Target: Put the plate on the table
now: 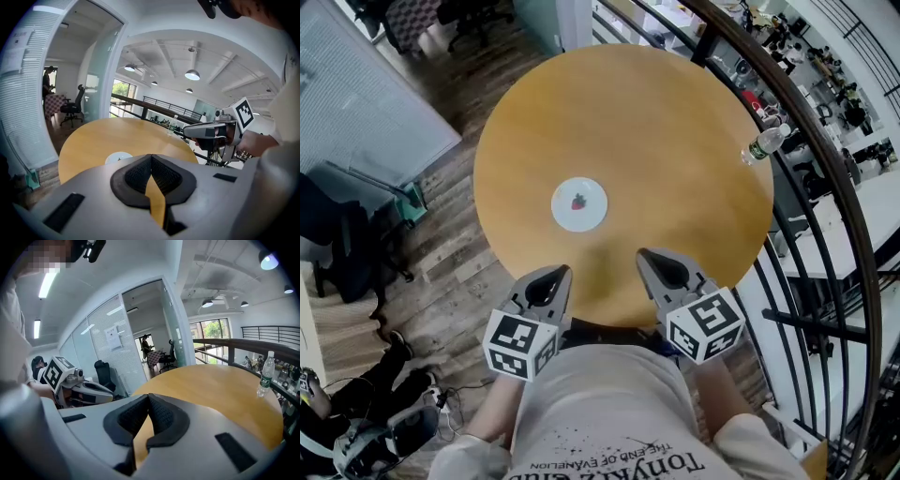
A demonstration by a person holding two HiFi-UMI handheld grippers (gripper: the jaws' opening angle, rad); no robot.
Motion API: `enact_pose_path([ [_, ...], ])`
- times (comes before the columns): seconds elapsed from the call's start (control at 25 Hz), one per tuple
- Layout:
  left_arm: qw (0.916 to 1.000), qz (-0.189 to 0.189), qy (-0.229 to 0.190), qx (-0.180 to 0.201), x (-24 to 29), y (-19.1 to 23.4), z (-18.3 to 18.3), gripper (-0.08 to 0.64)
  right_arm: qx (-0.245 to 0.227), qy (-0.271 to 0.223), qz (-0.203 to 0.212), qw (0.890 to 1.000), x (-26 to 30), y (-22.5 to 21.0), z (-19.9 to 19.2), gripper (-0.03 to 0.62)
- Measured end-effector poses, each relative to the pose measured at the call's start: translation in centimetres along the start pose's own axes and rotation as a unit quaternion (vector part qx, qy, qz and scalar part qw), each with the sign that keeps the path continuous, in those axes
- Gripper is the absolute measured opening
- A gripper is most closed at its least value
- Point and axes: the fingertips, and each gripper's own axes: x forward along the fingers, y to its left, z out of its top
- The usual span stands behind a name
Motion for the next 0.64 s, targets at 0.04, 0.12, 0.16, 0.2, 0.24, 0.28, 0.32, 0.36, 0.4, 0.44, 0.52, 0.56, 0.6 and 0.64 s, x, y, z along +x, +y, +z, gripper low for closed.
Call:
enact_pose_path([
  [0.04, 1.0, 0.0, 0.0, 0.001, -0.1, 0.1, 0.1, 0.025, -0.001, -0.002, -0.001, 1.0, 0.0, 0.0, 0.3, 0.025],
  [0.12, 1.0, -0.002, 0.0, 0.004, -0.4, 0.2, 0.2, 0.025, -0.003, -0.006, -0.004, 1.0, -0.2, 0.1, 0.7, 0.025],
  [0.16, 1.0, -0.003, 0.001, 0.005, -0.5, 0.2, 0.2, 0.025, -0.004, -0.009, -0.006, 1.0, -0.2, 0.1, 0.9, 0.025],
  [0.2, 1.0, -0.004, 0.0, 0.007, -0.5, 0.2, 0.4, 0.025, -0.005, -0.011, -0.007, 1.0, -0.3, 0.1, 1.0, 0.025],
  [0.24, 1.0, -0.004, -0.002, 0.008, -0.6, 0.2, 0.5, 0.025, -0.005, -0.013, -0.008, 1.0, -0.4, 0.0, 1.1, 0.025],
  [0.28, 0.9999, -0.004, -0.003, 0.01, -0.6, 0.2, 0.7, 0.025, -0.006, -0.014, -0.01, 1.0, -0.4, 0.0, 1.1, 0.025],
  [0.32, 0.9999, -0.004, -0.005, 0.011, -0.6, 0.2, 0.8, 0.025, -0.006, -0.014, -0.01, 1.0, -0.5, -0.1, 1.1, 0.025],
  [0.36, 0.9999, -0.003, -0.006, 0.012, -0.6, 0.2, 0.9, 0.025, -0.007, -0.014, -0.011, 1.0, -0.5, 0.0, 1.1, 0.025],
  [0.4, 0.9999, -0.003, -0.007, 0.012, -0.7, 0.2, 0.9, 0.025, -0.007, -0.014, -0.011, 1.0, -0.6, 0.0, 1.1, 0.025],
  [0.44, 0.9999, -0.003, -0.008, 0.012, -0.9, 0.2, 0.9, 0.025, -0.008, -0.014, -0.012, 1.0, -0.7, 0.2, 1.0, 0.025],
  [0.52, 0.9999, -0.002, -0.011, 0.012, -1.3, 0.1, 0.9, 0.025, -0.008, -0.015, -0.013, 1.0, -1.0, 0.6, 0.8, 0.025],
  [0.56, 0.9998, -0.001, -0.012, 0.013, -1.6, 0.0, 0.9, 0.025, -0.009, -0.015, -0.013, 1.0, -1.1, 0.8, 0.7, 0.025],
  [0.6, 0.9998, 0.0, -0.014, 0.013, -1.8, 0.0, 0.9, 0.025, -0.009, -0.015, -0.013, 1.0, -1.3, 1.0, 0.6, 0.025],
  [0.64, 0.9998, 0.001, -0.015, 0.014, -2.1, -0.1, 0.9, 0.025, -0.009, -0.015, -0.014, 1.0, -1.4, 1.3, 0.5, 0.025],
])
